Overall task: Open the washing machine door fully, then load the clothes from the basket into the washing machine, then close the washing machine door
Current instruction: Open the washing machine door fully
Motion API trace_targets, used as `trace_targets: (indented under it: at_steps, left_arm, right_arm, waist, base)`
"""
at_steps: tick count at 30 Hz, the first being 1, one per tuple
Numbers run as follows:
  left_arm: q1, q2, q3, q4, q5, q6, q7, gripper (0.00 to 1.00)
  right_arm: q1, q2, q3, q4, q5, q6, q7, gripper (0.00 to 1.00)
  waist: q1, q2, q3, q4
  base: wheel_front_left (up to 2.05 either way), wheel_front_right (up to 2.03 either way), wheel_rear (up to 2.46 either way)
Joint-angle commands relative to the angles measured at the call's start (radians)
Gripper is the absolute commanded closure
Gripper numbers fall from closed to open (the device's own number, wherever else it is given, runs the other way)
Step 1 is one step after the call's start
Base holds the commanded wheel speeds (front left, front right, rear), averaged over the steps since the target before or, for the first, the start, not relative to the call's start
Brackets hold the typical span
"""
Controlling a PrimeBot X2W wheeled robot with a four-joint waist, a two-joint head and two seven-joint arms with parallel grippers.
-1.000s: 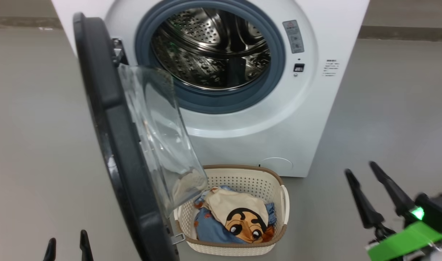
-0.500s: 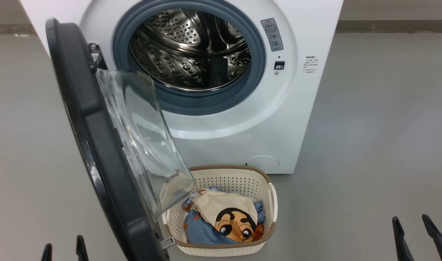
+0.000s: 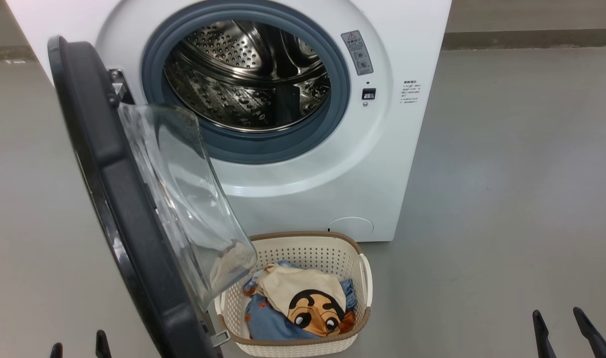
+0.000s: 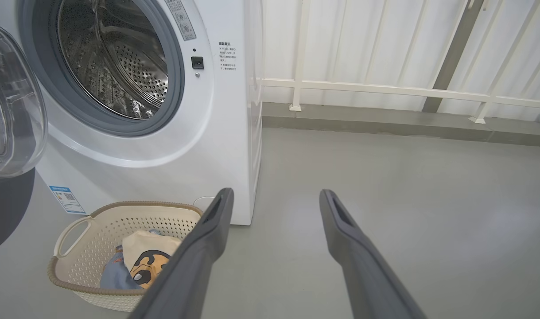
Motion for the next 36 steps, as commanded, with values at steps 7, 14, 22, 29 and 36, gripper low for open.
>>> trace_targets:
  at_steps: [7, 14, 22, 29, 36]
  left_arm:
    - [-0.017, 0.009, 0.035, -0.023, 0.001, 0.003, -0.006, 0.00]
    - [-0.017, 0.009, 0.038, -0.011, -0.026, 0.007, -0.006, 1.00]
    - [-0.028, 0.009, 0.104, -0.080, -0.031, 0.094, -0.006, 1.00]
    - [-0.047, 0.009, 0.124, -0.348, 0.019, 0.231, -0.006, 1.00]
    - [-0.060, 0.009, -0.133, -0.656, 0.162, 0.254, -0.006, 1.00]
  right_arm:
    - [-0.043, -0.035, 0.015, -0.051, -0.019, 0.002, -0.012, 0.00]
    - [-0.047, -0.038, 0.018, -0.061, -0.021, 0.002, -0.012, 0.00]
    - [-0.044, -0.033, 0.018, -0.059, -0.024, 0.002, -0.012, 0.00]
    - [-0.038, -0.034, 0.009, -0.065, -0.021, 0.002, -0.012, 0.00]
    - [-0.035, -0.029, 0.004, -0.063, -0.022, 0.002, -0.012, 0.00]
  waist:
    - [-0.0001, 0.0000, 0.001, 0.000]
    - [-0.0001, 0.0000, 0.000, 0.011]
    - [-0.0001, 0.0000, 0.000, 0.023]
    - [-0.0001, 0.0000, 0.006, 0.042]
    - [-0.0001, 0.0000, 0.014, 0.068]
  base:
    - [0.00, 0.00, 0.00]
    - [0.00, 0.00, 0.00]
    - [0.00, 0.00, 0.00]
    - [0.00, 0.00, 0.00]
    - [0.00, 0.00, 0.00]
